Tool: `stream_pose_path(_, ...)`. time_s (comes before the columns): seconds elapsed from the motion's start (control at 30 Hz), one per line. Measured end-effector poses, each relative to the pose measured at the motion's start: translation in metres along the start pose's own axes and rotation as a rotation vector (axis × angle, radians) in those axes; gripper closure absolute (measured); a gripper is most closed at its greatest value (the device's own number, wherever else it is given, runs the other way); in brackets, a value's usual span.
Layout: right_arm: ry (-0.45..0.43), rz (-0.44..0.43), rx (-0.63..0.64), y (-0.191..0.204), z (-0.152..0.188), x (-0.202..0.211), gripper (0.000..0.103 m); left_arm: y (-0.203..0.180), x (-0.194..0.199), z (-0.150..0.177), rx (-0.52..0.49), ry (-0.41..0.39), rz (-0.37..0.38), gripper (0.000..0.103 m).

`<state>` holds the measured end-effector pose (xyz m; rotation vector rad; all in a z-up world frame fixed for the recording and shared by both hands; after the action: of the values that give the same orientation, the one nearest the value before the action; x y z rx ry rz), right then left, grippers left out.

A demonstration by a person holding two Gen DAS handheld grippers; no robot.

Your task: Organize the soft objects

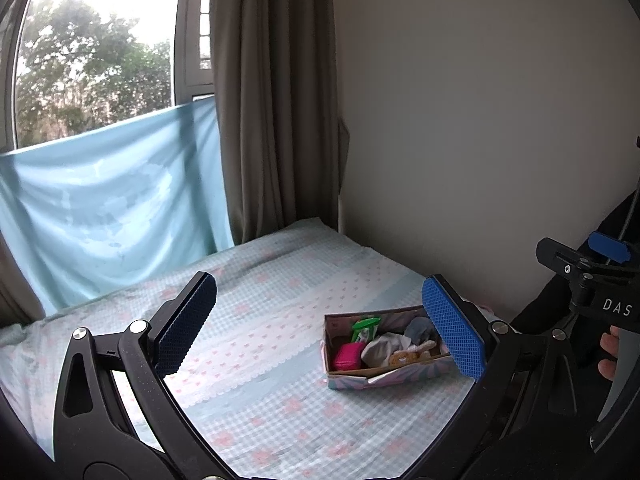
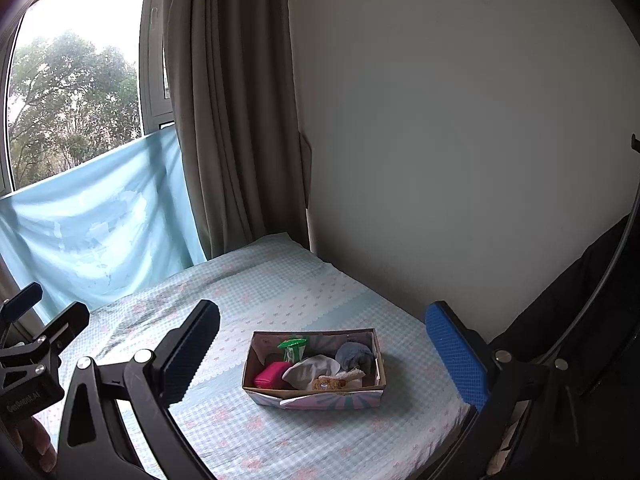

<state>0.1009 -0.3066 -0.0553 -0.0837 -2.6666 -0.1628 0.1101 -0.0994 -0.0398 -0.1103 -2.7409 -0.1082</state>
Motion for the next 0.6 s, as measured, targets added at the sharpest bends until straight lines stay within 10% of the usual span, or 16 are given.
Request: stream_pose_path(0.6, 0.001, 0.003, 0.003, -0.001, -0.004, -0.008, 0.0, -0.005, 0.0, -0.009, -0.013, -0.049, -0.012, 0.0)
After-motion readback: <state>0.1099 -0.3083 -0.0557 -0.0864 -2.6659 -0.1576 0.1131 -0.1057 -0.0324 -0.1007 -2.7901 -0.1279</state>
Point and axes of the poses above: each gripper's, at about its wrist camera, not at the fingertips, and x roughly against the way its jaws point, y to its left, z to its underside, the point moved 6 cm from there along -x, roughly the way its jaws point, and after that the axes turned 6 degrees about -z, right-handed, at the moved point
